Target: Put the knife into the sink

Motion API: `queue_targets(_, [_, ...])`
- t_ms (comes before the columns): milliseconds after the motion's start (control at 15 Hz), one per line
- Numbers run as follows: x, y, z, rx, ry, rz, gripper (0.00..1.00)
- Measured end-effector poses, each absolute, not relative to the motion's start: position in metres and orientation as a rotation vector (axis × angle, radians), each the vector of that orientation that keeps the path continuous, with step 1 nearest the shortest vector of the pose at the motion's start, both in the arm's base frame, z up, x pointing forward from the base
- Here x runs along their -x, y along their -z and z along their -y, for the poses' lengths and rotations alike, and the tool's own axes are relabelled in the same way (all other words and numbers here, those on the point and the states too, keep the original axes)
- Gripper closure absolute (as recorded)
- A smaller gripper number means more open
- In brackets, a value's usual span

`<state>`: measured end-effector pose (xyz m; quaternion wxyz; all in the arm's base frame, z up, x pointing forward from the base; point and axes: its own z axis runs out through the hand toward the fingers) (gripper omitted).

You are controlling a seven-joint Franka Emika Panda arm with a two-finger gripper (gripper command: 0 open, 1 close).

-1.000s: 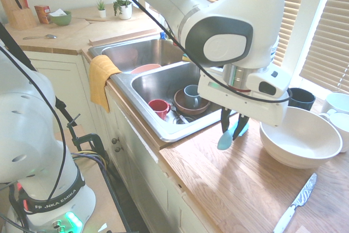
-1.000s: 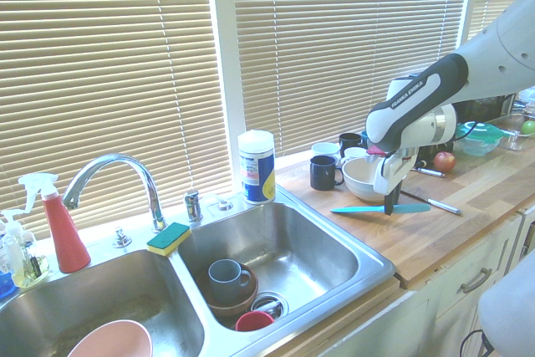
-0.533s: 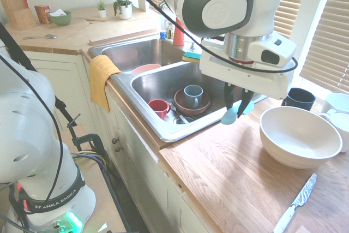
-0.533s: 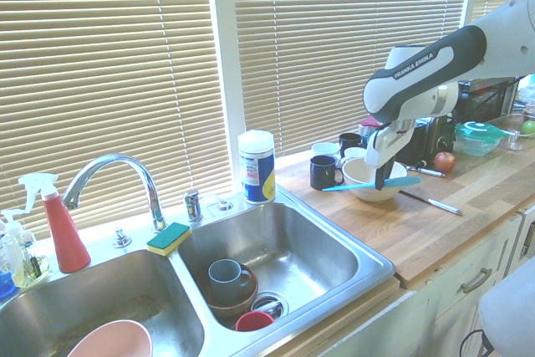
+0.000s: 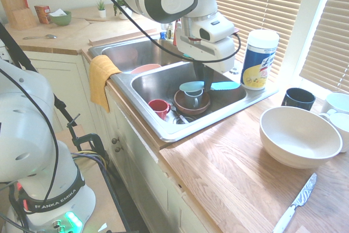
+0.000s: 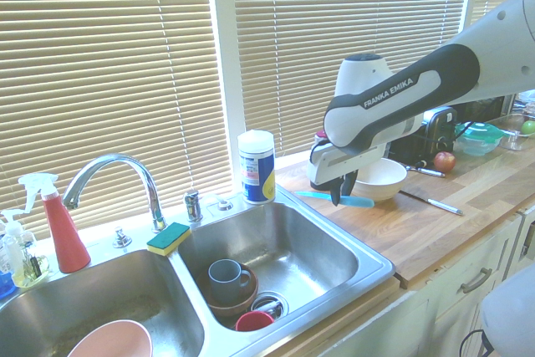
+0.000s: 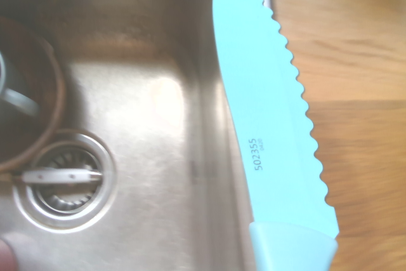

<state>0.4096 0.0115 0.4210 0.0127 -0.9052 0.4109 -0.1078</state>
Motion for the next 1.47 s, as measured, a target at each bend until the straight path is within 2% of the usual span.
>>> queue_targets(733, [-0.383, -0.296, -0.157, 2.809, 0.392, -1.342, 1.0])
queue_targets(1467, [-0.416, -0.228, -0.164, 2.834, 0.342, -1.365, 1.0])
